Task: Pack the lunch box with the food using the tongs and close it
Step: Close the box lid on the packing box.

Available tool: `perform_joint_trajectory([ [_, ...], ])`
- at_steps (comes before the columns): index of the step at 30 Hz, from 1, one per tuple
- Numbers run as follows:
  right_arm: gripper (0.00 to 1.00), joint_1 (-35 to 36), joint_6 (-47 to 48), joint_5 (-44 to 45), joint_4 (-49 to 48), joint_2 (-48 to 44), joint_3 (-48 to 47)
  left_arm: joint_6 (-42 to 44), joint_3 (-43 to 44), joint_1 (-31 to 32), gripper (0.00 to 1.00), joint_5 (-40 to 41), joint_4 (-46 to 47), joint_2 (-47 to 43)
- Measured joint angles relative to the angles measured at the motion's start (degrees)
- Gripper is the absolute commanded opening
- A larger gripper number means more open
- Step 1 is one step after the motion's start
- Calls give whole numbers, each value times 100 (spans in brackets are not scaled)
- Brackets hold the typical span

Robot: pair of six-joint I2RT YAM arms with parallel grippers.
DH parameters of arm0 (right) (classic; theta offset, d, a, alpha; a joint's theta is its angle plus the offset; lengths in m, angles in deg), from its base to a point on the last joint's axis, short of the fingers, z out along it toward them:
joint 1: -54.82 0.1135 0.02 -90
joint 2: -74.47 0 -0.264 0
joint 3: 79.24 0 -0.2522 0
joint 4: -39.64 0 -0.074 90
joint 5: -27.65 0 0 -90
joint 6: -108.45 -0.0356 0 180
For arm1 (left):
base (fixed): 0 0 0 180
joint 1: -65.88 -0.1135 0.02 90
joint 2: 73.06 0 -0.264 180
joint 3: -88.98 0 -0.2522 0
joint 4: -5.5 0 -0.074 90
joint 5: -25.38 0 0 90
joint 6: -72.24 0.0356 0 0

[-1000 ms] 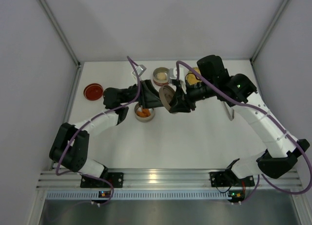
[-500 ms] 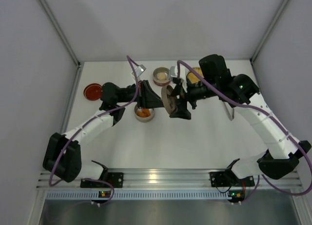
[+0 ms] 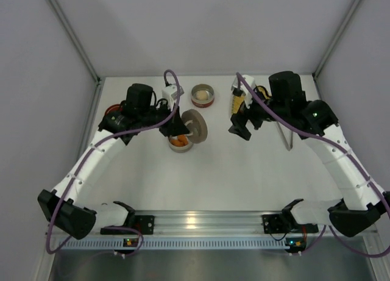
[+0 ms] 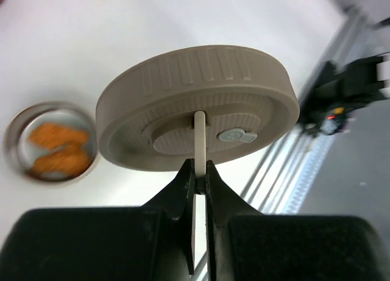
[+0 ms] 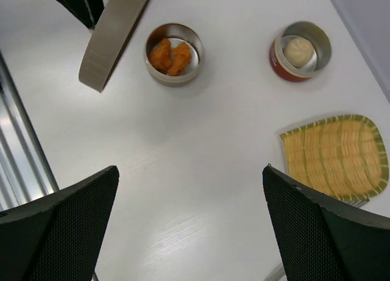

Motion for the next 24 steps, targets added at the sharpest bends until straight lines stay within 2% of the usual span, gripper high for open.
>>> perform_joint_trajectory([
  [5, 99, -603, -24, 72, -74, -275, 282, 931, 885, 0, 0, 1366, -1692, 636],
  [12, 99, -815, -109, 55, -116, -361, 656, 1530, 1926, 0, 0, 2415, -2992, 1934],
  [17, 99, -820, -214, -22, -205, -474, 1021, 1779, 2712, -42, 0, 2514, -3635, 2946],
  [24, 99, -826, -354, -149, -330, -597, 1316, 1956, 3812, -273, 0, 2129, -3838, 4347],
])
